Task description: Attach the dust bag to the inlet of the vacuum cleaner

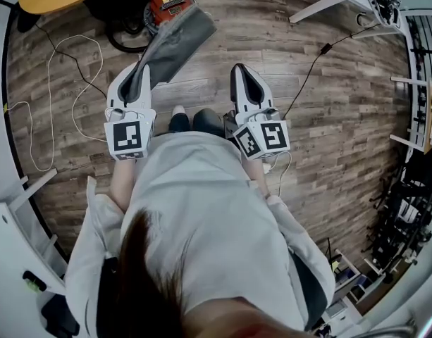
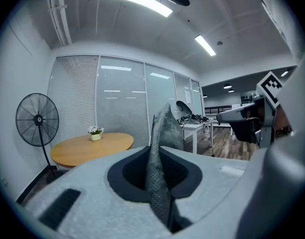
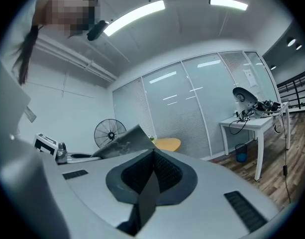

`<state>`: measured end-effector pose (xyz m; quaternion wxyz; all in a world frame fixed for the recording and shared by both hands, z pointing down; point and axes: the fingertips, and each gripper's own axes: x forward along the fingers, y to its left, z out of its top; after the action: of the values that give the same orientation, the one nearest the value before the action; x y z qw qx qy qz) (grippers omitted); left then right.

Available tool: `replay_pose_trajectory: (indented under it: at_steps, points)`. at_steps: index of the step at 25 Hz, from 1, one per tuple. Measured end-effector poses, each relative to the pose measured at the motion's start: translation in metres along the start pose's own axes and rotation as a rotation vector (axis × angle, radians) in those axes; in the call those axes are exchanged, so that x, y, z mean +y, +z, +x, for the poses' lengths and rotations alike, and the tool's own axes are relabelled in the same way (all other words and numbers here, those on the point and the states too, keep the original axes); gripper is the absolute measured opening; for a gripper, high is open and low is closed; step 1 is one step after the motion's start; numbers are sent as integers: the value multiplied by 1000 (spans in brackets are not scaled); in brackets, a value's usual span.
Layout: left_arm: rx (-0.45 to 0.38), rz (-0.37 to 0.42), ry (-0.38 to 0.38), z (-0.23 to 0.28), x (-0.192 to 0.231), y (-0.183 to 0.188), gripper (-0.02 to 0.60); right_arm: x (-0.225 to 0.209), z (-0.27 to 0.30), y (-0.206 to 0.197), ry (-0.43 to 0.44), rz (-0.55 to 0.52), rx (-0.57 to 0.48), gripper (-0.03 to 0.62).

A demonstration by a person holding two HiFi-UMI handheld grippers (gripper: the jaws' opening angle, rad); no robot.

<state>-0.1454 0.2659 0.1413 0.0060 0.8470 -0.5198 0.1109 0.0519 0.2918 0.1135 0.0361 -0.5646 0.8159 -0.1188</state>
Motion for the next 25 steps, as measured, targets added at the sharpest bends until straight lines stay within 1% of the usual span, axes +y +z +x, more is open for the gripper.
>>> replay_pose_trajectory:
  at_steps: [5, 12, 17, 21, 25]
  points:
    - [19, 21, -17, 11, 4, -3, 37, -5, 18, 2, -10, 20, -5, 2]
    - [31, -6, -2, 27, 15, -7, 38, -14, 45, 3, 20, 24, -5, 2]
    - [52, -3, 9, 53, 20, -9, 40, -33, 76, 1, 37, 35, 12, 2]
    - [76, -4, 36, 79, 29, -11, 41, -52, 105, 2, 57, 34, 31, 2]
    - [104, -15, 89, 108, 39, -12, 40, -77, 134, 7, 82, 31, 46, 2]
